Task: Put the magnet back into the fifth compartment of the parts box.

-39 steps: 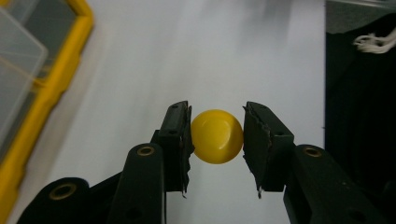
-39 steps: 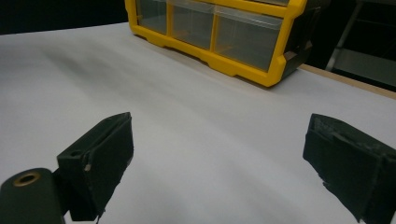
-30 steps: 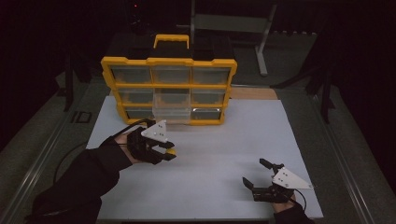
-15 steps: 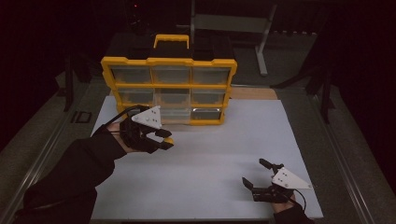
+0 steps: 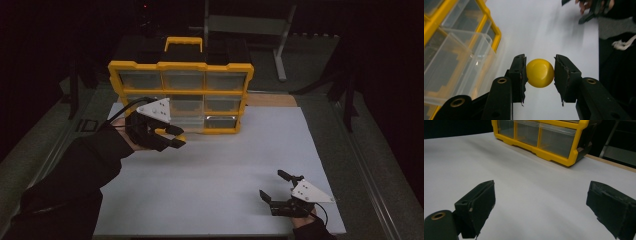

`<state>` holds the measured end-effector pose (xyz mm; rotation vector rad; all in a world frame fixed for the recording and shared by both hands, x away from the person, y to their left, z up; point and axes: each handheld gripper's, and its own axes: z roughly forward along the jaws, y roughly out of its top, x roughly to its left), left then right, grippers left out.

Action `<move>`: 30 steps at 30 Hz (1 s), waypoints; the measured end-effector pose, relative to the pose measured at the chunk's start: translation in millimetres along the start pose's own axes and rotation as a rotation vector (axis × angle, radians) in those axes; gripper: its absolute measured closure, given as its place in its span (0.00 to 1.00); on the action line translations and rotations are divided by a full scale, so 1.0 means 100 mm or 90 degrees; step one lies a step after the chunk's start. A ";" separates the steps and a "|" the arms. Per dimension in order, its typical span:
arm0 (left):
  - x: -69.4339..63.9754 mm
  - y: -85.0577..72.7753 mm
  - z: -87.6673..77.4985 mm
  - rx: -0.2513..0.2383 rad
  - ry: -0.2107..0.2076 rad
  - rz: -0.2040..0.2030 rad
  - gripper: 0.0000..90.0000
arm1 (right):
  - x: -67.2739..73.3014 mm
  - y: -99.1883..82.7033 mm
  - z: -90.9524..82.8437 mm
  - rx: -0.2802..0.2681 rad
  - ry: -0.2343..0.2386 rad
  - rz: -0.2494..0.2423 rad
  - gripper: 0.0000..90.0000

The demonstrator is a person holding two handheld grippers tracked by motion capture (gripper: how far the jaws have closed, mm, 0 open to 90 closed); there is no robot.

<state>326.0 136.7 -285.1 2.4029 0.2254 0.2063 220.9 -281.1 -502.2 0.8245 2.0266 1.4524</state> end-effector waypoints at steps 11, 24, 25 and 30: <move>0.14 0.13 -0.07 -0.019 0.008 -0.004 0.70 | 0.00 0.00 0.00 0.000 0.001 0.001 0.10; 0.39 0.23 -0.15 -0.045 0.023 -0.034 0.70 | 0.00 0.00 0.00 -0.002 -0.001 -0.002 0.10; 0.41 0.23 -0.15 -0.046 0.026 -0.038 0.70 | 0.00 0.00 0.00 -0.002 0.000 -0.001 0.10; 0.49 0.24 -0.14 -0.045 0.041 -0.050 0.70 | 0.00 0.00 -0.01 -0.004 -0.001 -0.003 0.10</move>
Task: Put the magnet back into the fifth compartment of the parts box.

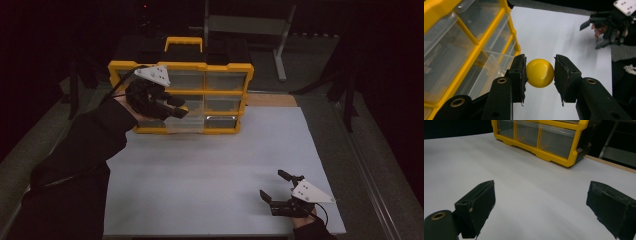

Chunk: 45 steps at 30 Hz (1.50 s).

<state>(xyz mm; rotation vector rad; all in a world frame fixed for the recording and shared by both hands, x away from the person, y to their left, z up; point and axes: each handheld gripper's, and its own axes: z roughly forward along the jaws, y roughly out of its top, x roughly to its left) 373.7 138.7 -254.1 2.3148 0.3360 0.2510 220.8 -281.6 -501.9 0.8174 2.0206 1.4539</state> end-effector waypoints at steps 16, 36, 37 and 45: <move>0.26 -0.07 0.15 -0.046 0.026 -0.056 0.70 | 0.00 0.00 0.01 0.002 0.004 0.003 0.10; 0.51 -0.13 0.38 -0.051 0.050 -0.122 0.69 | 0.00 -0.01 0.01 0.002 0.009 0.002 0.10; 0.51 -0.14 0.39 -0.049 0.048 -0.122 0.70 | 0.00 -0.01 0.01 0.000 0.008 0.002 0.10; 0.54 -0.21 0.48 -0.034 0.047 -0.130 0.69 | 0.00 -0.01 0.01 0.001 0.008 0.003 0.10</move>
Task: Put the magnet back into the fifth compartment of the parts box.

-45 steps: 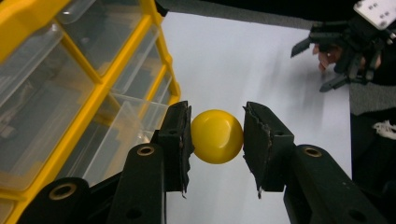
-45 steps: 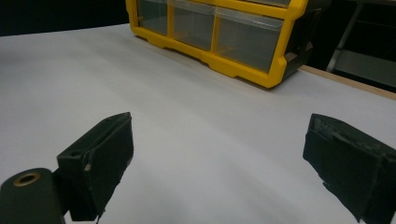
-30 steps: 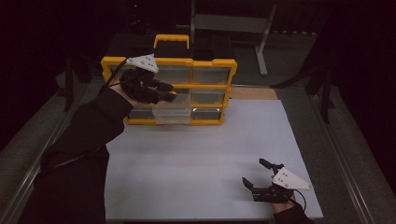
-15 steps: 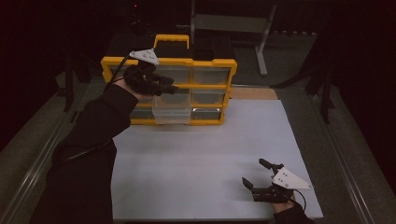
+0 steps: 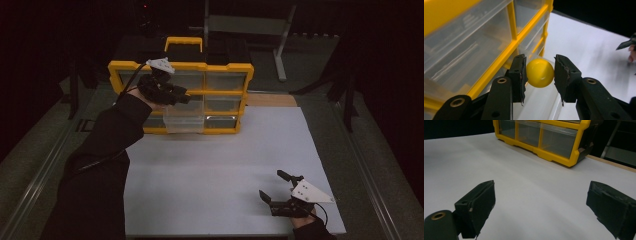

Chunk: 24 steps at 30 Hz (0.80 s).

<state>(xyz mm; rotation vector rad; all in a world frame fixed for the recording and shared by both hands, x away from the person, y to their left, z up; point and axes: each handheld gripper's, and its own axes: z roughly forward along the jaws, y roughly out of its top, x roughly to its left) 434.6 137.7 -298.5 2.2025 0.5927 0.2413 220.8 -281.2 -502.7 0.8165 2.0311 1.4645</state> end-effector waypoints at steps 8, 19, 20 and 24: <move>0.05 -0.10 0.06 0.017 -0.001 -0.018 0.69 | 0.00 0.00 0.00 0.000 0.000 -0.003 0.10; 0.09 -0.17 0.19 0.060 0.000 -0.033 0.69 | 0.00 0.00 0.00 0.001 0.000 -0.002 0.10; 0.08 -0.17 0.21 0.064 -0.001 -0.033 0.69 | 0.00 0.00 0.00 0.000 -0.001 -0.002 0.10; 0.08 -0.17 0.25 0.082 0.002 -0.039 0.69 | 0.00 0.00 0.00 0.000 -0.003 -0.002 0.10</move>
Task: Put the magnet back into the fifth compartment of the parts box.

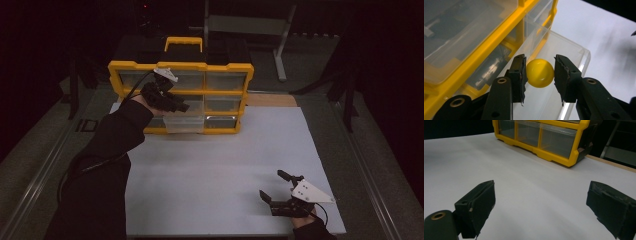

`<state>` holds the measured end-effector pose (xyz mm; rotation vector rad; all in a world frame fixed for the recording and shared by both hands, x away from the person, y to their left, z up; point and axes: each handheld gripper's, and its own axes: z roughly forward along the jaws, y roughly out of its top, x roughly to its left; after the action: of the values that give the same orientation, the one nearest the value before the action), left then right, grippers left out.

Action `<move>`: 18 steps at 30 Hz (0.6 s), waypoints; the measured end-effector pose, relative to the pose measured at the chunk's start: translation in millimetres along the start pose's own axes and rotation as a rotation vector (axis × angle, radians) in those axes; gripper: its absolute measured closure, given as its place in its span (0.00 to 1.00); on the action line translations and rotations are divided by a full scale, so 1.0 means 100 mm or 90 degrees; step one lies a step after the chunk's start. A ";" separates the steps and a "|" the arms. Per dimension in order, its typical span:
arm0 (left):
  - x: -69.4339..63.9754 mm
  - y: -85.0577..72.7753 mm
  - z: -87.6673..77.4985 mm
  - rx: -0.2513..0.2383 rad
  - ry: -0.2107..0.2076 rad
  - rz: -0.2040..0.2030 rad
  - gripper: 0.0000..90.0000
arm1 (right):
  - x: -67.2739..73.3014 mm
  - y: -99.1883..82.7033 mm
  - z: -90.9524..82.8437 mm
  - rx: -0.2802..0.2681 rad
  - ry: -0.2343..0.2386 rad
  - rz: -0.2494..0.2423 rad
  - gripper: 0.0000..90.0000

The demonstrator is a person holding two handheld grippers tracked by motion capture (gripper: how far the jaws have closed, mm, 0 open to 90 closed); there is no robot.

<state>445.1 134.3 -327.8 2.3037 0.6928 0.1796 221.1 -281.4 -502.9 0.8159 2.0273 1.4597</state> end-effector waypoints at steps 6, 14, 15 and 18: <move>-0.01 0.02 0.06 0.016 0.009 -0.003 0.69 | 0.00 0.00 0.00 0.000 0.001 0.001 0.10; -0.01 0.03 0.06 0.010 0.017 -0.011 0.69 | 0.00 0.00 0.00 0.000 0.001 0.002 0.10; -0.02 0.04 0.04 0.013 0.018 -0.004 0.69 | 0.00 0.00 0.00 0.000 0.001 0.002 0.10; -0.02 0.04 0.02 0.009 0.018 -0.005 0.69 | 0.00 0.00 0.00 0.000 0.002 0.001 0.10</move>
<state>446.2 129.3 -326.5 2.3164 0.7198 0.2052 221.4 -281.5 -503.1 0.8154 2.0301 1.4625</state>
